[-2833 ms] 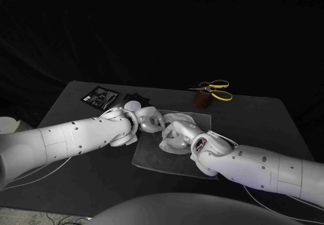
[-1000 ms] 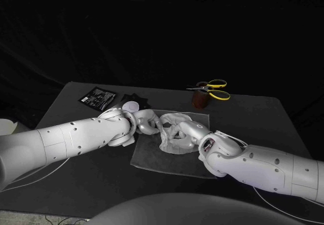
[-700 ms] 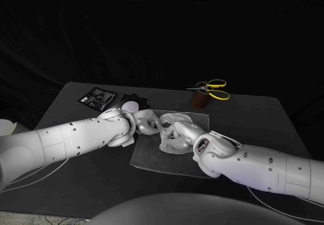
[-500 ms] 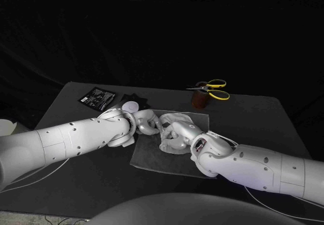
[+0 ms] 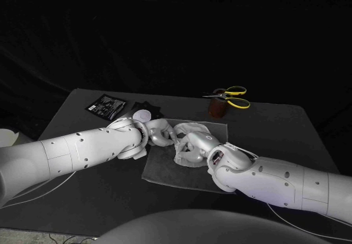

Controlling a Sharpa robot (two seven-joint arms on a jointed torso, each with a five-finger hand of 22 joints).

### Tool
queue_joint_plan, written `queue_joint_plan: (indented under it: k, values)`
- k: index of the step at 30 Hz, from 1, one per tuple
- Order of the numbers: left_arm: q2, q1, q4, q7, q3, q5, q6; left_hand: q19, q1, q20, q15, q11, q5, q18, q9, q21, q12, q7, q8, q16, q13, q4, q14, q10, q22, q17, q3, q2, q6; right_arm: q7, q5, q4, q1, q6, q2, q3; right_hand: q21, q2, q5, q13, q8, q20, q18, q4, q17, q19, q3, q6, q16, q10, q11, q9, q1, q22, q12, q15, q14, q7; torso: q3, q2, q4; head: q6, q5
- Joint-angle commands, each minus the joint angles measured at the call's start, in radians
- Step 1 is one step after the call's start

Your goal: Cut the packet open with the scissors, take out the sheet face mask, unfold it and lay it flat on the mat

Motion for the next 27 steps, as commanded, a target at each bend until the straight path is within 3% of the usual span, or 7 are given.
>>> queue_joint_plan:
  k: [1,17,20,24,27]
  values:
    - [0.001,-0.001,0.001,-0.003,-0.001,0.006,0.02,-0.003,0.004,0.007,0.005,0.0,0.004,0.007,-0.002,-0.004,0.004,0.001,-0.007,0.005,0.001,-0.001,0.035,0.004,0.001,0.059,-0.008,0.001,-0.001,0.001,-0.024,0.012,-0.003,-0.026,-0.01,0.0,0.004,-0.011,0.004,0.106,-0.006,0.003,0.008,-0.006,0.166,0.002,0.0,-0.006,0.005,0.001,0.007,0.0,-0.001,0.128,-0.003,0.003,0.085,-0.002,0.0006,0.0,-0.001,0.0,0.002]
    - [-0.003,-0.001,-0.001,-0.006,-0.001,0.006,0.021,-0.002,0.008,0.007,0.005,0.0,0.004,0.006,-0.003,-0.003,0.013,0.002,-0.009,0.005,0.016,-0.002,0.035,0.013,0.002,0.059,-0.01,0.002,0.001,0.019,-0.012,0.064,-0.006,-0.043,-0.062,0.001,0.001,-0.013,0.018,0.105,-0.009,0.004,0.008,-0.006,0.164,0.001,0.003,-0.007,0.004,-0.001,0.009,-0.002,0.003,0.127,-0.005,0.005,0.084,0.001,-0.0004,-0.001,-0.0015,0.0,0.002]
    - [-0.003,-0.001,0.0,-0.006,-0.001,0.006,0.022,-0.002,0.008,0.007,0.005,0.0,0.004,0.006,-0.003,-0.003,0.013,0.002,-0.009,0.005,0.016,-0.002,0.035,0.013,0.002,0.059,-0.01,0.002,0.001,0.023,-0.006,0.061,-0.006,-0.051,-0.061,0.002,0.003,0.004,0.026,0.106,-0.009,0.005,0.008,-0.005,0.165,0.002,0.019,-0.003,0.005,0.0,0.009,-0.003,0.016,0.128,-0.004,0.005,0.084,0.0,0.0001,0.0,-0.0011,0.0,0.003]
    - [-0.003,-0.001,0.0,-0.006,-0.001,0.007,0.022,-0.002,0.009,0.007,0.005,0.0,0.004,0.006,-0.004,-0.003,0.016,0.002,-0.009,0.005,0.02,-0.002,0.035,0.015,0.002,0.06,-0.011,0.003,0.001,0.029,0.001,0.057,-0.006,-0.08,-0.055,0.003,0.011,0.044,0.001,0.11,-0.009,0.005,0.007,0.004,0.17,0.006,0.057,0.006,0.007,0.003,0.007,-0.005,0.032,0.131,0.001,0.004,0.086,-0.002,0.0003,0.0,0.0003,0.0,0.002]
    - [-0.002,-0.001,0.001,-0.005,-0.001,0.007,0.022,-0.002,0.009,0.007,0.005,0.0,0.004,0.006,-0.004,-0.003,0.016,0.002,-0.009,0.005,0.02,-0.002,0.035,0.015,0.002,0.06,-0.011,0.003,0.001,0.031,0.002,0.047,-0.005,-0.095,-0.044,0.004,0.017,0.061,-0.012,0.113,-0.009,0.004,0.006,0.009,0.173,0.008,0.079,0.007,0.009,0.006,0.006,-0.005,0.038,0.132,0.004,0.003,0.086,-0.003,-0.0004,0.0,0.0005,0.0,0.002]
